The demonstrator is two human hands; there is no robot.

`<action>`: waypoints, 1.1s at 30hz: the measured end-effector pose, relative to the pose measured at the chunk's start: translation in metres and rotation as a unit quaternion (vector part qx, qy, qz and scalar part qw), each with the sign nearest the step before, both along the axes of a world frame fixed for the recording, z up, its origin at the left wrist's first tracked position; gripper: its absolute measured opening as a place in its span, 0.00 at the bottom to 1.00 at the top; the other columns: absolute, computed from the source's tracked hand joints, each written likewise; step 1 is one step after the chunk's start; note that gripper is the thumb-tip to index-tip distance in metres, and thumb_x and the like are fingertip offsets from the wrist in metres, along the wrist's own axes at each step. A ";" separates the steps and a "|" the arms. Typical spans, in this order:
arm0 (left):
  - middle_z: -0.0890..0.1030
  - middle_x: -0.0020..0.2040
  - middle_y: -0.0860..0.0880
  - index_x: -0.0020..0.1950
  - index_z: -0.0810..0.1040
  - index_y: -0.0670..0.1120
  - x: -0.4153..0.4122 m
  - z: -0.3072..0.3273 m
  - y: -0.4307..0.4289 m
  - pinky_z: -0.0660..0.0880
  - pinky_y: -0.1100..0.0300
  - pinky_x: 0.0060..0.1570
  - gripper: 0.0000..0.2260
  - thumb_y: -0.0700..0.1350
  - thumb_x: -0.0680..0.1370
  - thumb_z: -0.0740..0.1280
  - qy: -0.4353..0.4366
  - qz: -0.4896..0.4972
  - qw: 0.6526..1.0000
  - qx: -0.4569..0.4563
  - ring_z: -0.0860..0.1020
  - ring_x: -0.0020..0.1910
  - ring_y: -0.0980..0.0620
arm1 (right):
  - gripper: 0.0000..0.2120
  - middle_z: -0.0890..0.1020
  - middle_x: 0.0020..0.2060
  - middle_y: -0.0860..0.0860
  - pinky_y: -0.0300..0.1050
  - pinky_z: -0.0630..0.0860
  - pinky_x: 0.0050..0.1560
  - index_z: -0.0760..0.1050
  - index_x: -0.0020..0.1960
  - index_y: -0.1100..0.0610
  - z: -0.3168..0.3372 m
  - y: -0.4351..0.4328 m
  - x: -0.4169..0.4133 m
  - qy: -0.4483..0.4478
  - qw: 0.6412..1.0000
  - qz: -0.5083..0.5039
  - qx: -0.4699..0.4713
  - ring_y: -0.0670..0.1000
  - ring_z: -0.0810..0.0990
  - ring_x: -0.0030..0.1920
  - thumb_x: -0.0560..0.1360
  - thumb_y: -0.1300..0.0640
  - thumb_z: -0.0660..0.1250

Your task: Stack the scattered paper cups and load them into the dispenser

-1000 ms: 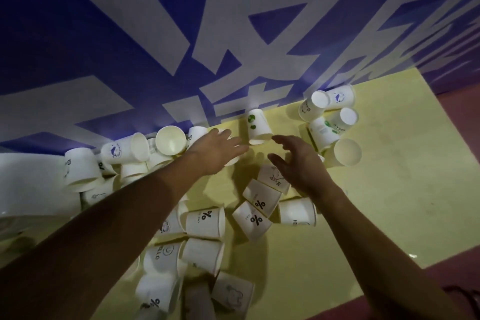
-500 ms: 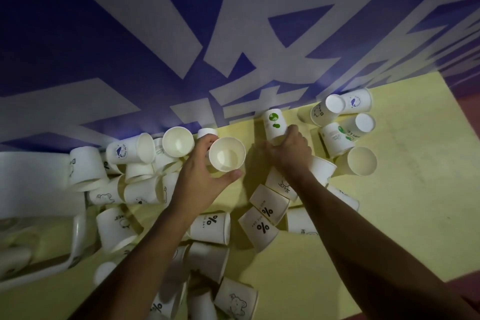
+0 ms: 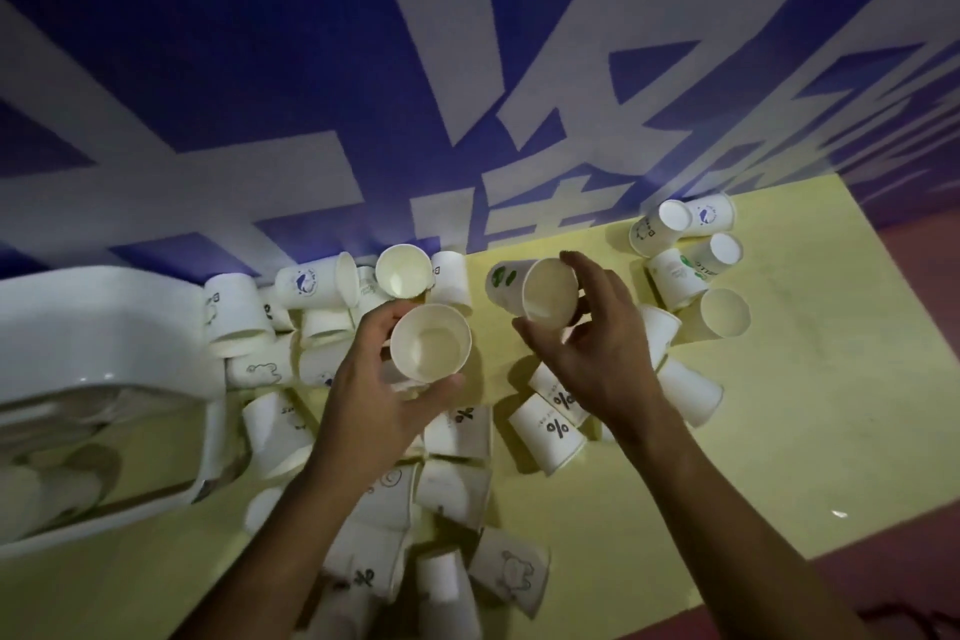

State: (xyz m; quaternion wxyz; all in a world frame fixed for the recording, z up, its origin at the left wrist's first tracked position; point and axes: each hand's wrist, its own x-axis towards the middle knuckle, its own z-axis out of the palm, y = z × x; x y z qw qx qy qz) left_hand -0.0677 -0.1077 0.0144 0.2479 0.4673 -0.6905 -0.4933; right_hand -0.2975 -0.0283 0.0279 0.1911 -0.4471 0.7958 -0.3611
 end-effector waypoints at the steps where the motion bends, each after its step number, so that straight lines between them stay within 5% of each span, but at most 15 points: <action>1: 0.77 0.61 0.65 0.67 0.71 0.57 0.016 0.004 0.002 0.72 0.71 0.56 0.32 0.50 0.68 0.82 0.008 0.002 1.000 -0.003 0.76 0.61 0.62 | 0.39 0.74 0.63 0.46 0.50 0.81 0.52 0.67 0.76 0.49 0.006 0.001 0.016 0.010 1.000 0.012 0.000 0.46 0.75 0.56 0.71 0.40 0.77; 7: 0.77 0.64 0.62 0.70 0.71 0.58 0.133 0.023 0.010 0.75 0.62 0.56 0.35 0.58 0.66 0.79 0.024 0.026 0.999 -0.012 0.76 0.63 0.59 | 0.38 0.74 0.60 0.43 0.47 0.81 0.50 0.69 0.75 0.50 0.029 -0.005 0.132 0.035 0.996 0.077 -0.009 0.43 0.75 0.55 0.71 0.36 0.76; 20: 0.76 0.66 0.58 0.69 0.75 0.50 0.384 0.011 -0.004 0.74 0.67 0.57 0.33 0.47 0.67 0.83 0.013 0.124 0.990 -0.069 0.76 0.65 0.56 | 0.37 0.78 0.60 0.43 0.47 0.79 0.53 0.73 0.70 0.51 0.012 -0.042 0.383 0.002 0.985 0.171 -0.015 0.46 0.78 0.58 0.67 0.35 0.78; 27: 0.70 0.64 0.69 0.71 0.72 0.57 0.424 -0.016 -0.025 0.73 0.68 0.57 0.35 0.45 0.68 0.83 -0.004 0.165 0.983 -0.075 0.74 0.65 0.57 | 0.38 0.79 0.57 0.43 0.45 0.77 0.55 0.75 0.69 0.52 0.000 -0.056 0.420 0.004 0.983 0.183 -0.003 0.48 0.78 0.57 0.67 0.32 0.76; 33: 0.73 0.65 0.62 0.71 0.74 0.54 0.416 -0.035 -0.042 0.74 0.67 0.57 0.32 0.43 0.69 0.81 -0.019 0.159 0.986 -0.050 0.73 0.64 0.65 | 0.38 0.77 0.55 0.42 0.37 0.73 0.53 0.75 0.69 0.52 -0.003 -0.064 0.424 0.015 0.984 0.179 0.014 0.44 0.76 0.54 0.66 0.32 0.75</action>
